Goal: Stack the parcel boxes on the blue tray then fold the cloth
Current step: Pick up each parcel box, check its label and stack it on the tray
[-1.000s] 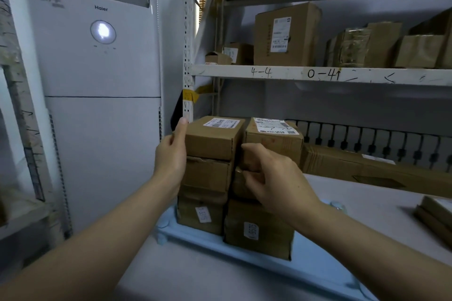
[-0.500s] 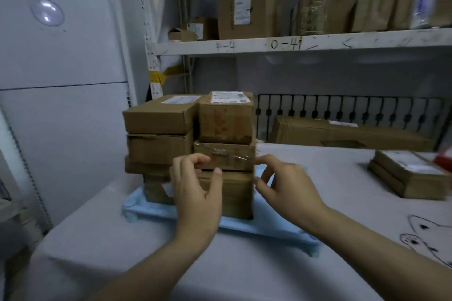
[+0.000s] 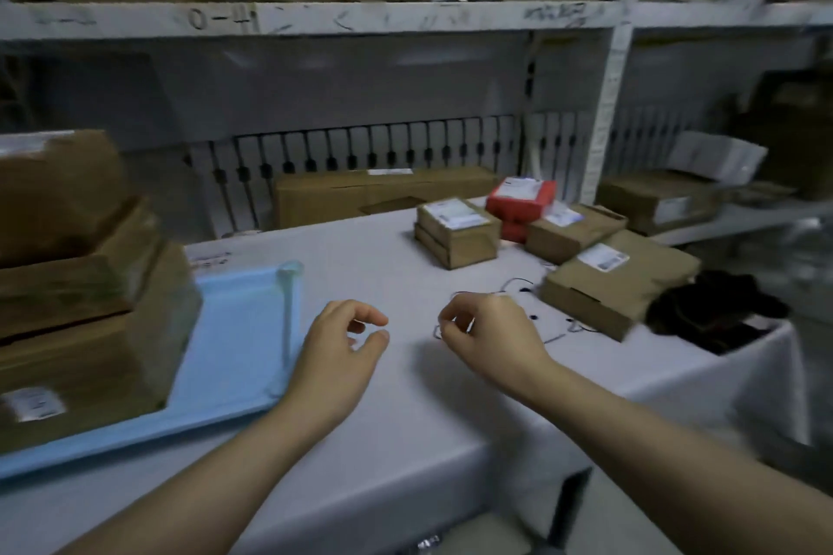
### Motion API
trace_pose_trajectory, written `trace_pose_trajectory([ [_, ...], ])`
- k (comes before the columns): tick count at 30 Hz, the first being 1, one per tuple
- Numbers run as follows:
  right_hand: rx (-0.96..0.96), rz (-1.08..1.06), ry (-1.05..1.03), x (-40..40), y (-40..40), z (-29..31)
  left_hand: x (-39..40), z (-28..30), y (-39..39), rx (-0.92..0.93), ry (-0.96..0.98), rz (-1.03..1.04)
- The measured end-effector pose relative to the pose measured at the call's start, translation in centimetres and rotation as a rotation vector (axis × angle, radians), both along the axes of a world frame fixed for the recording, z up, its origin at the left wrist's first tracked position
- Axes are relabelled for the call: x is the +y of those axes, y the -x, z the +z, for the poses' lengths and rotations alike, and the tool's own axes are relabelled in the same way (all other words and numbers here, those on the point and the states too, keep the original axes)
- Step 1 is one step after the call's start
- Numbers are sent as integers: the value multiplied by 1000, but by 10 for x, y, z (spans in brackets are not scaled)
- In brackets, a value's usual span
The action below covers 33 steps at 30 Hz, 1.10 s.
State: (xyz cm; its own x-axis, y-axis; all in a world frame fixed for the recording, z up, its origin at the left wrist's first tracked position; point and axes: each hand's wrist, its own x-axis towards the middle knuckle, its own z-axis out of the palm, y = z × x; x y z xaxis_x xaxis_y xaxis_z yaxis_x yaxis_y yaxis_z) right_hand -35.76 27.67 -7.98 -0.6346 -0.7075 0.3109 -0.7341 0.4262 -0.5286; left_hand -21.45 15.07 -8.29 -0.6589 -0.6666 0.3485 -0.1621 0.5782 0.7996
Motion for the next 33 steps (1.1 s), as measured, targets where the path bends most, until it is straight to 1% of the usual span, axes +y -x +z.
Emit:
trace_pose_trajectory([
  [2,18,-91,24,18,20,-3,9,-3,18,-24,-2,-22],
  [5,82,-330,21,47,52,-8,25,-8,47,-87,-27,-71],
  [7,59,-497,-7,63,70,-7,35,-10,63,-118,-65,-98],
  [9,21,-571,-89,75,83,-9,41,-11,75,-134,-115,-126],
  [13,11,-498,-322,84,102,-24,49,-15,93,-161,-210,-149],
  [17,54,-430,-356,78,99,-32,50,-15,106,-176,-231,-140],
  [20,80,-370,-351,72,87,-30,48,-8,119,-178,-187,-125],
  [22,68,-354,-285,74,84,-26,47,-2,134,-213,-199,-147],
  [23,29,-368,-208,75,83,-23,48,0,143,-242,-216,-164],
  [26,-177,-473,85,80,84,-18,55,7,175,-304,-252,-223],
  [28,-322,-553,214,81,86,-18,64,9,194,-324,-273,-267],
  [30,-471,-610,294,79,89,-19,74,8,206,-364,-294,-310],
  [33,-568,-608,323,73,92,-18,83,3,215,-388,-333,-351],
])
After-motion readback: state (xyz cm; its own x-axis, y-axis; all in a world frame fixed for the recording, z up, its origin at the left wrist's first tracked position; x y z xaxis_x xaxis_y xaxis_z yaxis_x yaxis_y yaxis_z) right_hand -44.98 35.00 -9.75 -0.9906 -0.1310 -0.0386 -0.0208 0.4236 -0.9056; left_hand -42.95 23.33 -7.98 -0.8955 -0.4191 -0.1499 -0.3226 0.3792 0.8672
